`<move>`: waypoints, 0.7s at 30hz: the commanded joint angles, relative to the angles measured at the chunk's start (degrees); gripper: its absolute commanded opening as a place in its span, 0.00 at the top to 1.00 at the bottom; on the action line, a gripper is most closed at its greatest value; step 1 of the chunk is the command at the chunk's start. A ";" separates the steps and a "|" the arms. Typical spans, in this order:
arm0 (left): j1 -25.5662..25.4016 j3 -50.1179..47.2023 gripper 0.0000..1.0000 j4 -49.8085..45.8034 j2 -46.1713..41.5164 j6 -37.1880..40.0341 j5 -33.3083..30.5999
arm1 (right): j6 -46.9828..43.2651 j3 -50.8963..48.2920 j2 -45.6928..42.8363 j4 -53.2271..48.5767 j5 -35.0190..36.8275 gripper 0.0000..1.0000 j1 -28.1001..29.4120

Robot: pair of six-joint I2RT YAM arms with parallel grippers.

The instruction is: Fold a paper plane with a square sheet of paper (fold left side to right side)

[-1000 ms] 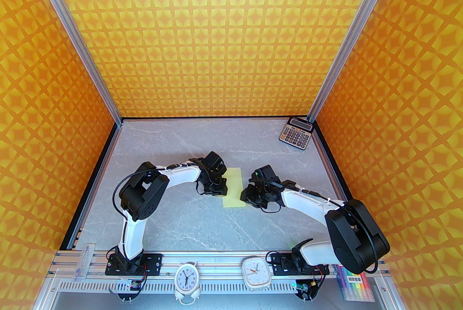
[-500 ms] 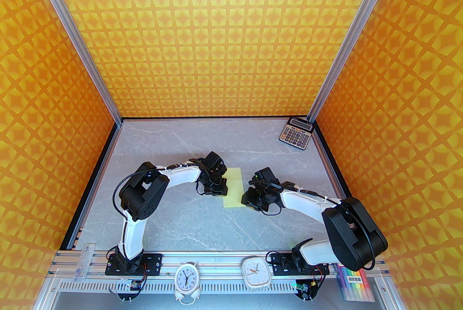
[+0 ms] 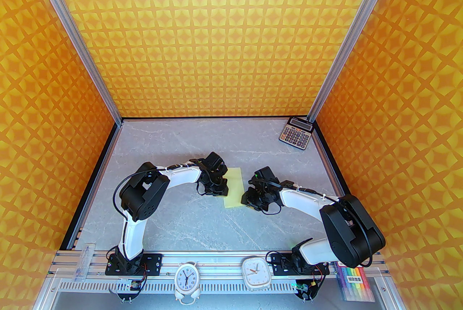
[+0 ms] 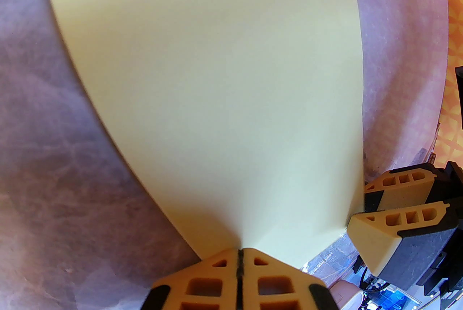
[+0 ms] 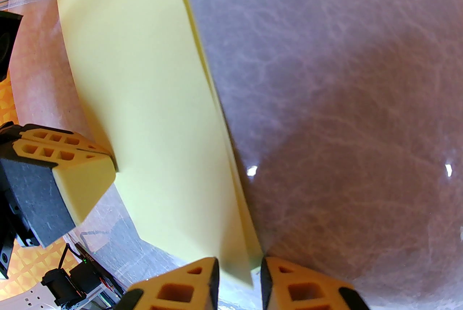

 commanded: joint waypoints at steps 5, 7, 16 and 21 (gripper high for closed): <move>-1.17 -1.84 0.93 -1.98 2.48 -0.16 -1.11 | -0.37 2.53 0.64 1.36 -0.94 0.73 0.40; -1.20 -1.83 0.93 -2.12 2.57 -0.05 -1.12 | -0.47 3.00 0.04 0.55 0.11 0.73 0.47; -1.29 -1.58 0.93 -2.27 2.42 -0.09 -1.02 | 0.67 3.47 4.06 3.71 -0.39 0.68 0.40; -1.35 -1.61 0.93 -2.22 2.28 -0.09 -1.02 | 2.43 2.88 3.23 8.51 -2.29 0.67 0.45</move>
